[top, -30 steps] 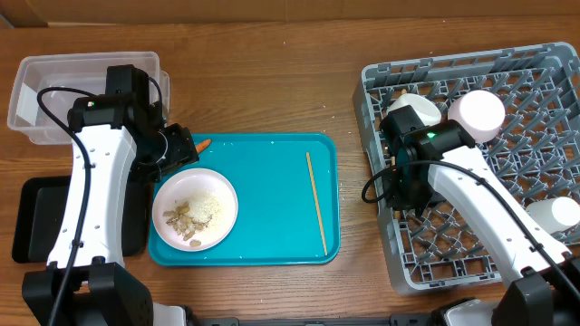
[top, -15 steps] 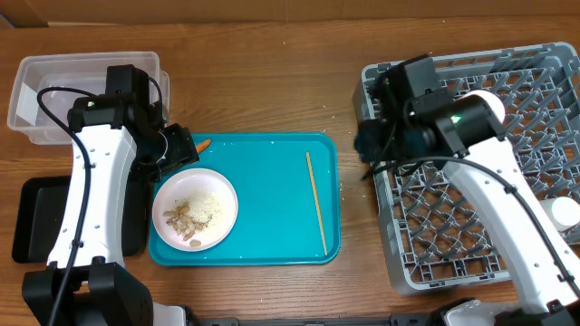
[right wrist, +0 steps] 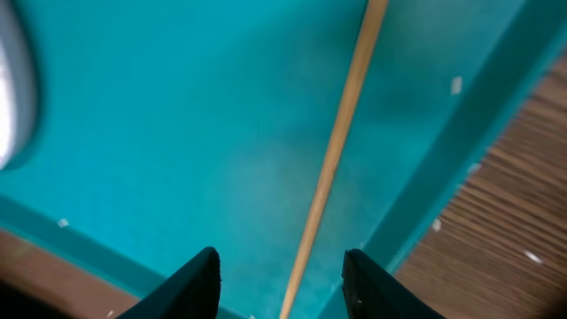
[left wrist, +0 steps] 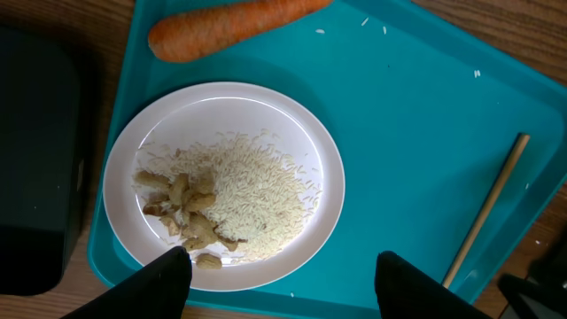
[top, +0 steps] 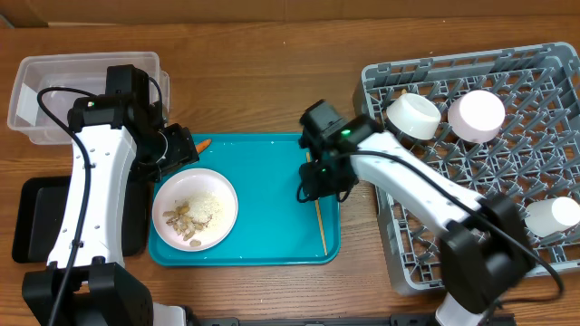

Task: Sort waste into correct bins and load items into the dishwasher
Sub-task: 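Return the right gripper to the tray and grasp the second chopstick, then carry the second chopstick into the dish rack and release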

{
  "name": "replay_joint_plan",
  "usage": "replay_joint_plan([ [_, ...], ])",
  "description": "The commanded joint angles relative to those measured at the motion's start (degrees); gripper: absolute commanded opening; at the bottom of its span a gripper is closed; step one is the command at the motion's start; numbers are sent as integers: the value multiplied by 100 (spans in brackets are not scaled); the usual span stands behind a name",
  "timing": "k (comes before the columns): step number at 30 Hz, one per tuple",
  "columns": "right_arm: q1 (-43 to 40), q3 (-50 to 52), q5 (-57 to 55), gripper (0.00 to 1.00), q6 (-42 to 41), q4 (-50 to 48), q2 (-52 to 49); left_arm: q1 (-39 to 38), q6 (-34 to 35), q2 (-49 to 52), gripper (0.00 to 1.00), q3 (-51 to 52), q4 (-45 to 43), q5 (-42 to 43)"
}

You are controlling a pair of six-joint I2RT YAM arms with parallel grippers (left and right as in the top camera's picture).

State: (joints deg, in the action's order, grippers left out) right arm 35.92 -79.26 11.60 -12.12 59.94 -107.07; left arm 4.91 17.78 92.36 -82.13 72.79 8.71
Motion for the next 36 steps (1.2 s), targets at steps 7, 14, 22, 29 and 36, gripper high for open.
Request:
replay_joint_plan([
  [7, 116, 20, -442, 47, -315, -133, -841, -4, -107, -87, 69, -83, -17, -33],
  [14, 164, 31, -387, 27, -315, -151, -997, -4, -107, -87, 69, -83, -24, -33],
  [22, 164, 404, -599, 9, -619, -234, -1001, -4, -107, -87, 68, -83, -22, -33],
  [29, 164, 457, -595, 4, -791, -223, -997, -4, -107, -87, 69, -83, -20, -33],
  [36, 114, -184, -708, 4, -787, 382, -564, -4, -107, -87, 69, -83, -22, -33],
])
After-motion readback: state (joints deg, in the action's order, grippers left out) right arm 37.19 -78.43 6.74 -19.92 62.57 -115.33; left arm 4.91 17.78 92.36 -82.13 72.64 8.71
